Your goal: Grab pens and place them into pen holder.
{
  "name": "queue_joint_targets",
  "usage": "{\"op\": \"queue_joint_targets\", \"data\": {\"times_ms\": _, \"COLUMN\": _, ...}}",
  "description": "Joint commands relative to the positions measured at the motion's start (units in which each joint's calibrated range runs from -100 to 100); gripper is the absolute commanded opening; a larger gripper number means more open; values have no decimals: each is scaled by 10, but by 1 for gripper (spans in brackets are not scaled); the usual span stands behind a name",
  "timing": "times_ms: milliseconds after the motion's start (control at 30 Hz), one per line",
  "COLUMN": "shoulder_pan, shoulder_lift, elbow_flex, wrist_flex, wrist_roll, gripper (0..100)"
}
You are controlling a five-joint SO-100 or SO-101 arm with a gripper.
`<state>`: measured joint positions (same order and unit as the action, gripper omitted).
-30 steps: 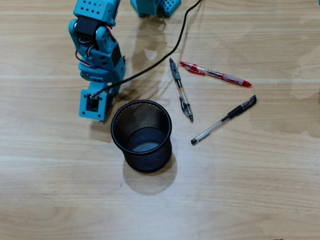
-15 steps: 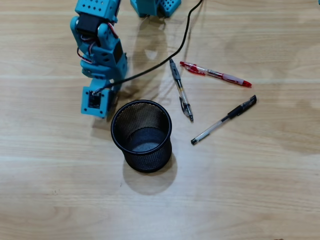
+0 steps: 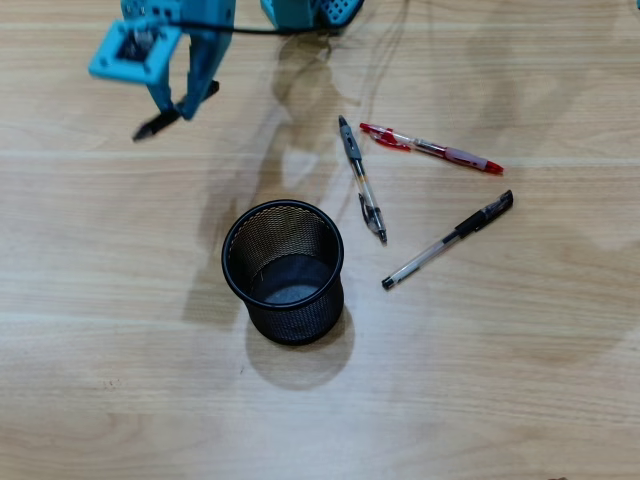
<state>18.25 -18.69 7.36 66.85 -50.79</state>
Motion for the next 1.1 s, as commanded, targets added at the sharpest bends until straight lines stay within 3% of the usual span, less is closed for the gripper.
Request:
{"op": "queue_joint_targets", "data": {"times_ms": 0, "shoulder_pan": -21, "shoulder_lift": -83, "elbow_flex": -33, "wrist_flex": -39, "wrist_roll": -9, "gripper": 2}}
{"op": "queue_joint_targets", "data": {"times_ms": 500, "shoulder_pan": -183, "shoulder_lift": -91, "elbow_flex": -23, "wrist_flex": -327, "wrist_roll": -61, "gripper": 2}}
{"op": "queue_joint_targets", "data": {"times_ms": 1067, "shoulder_pan": -205, "shoulder_lift": 94, "elbow_flex": -23, "wrist_flex": -393, "wrist_roll": -56, "gripper": 2}}
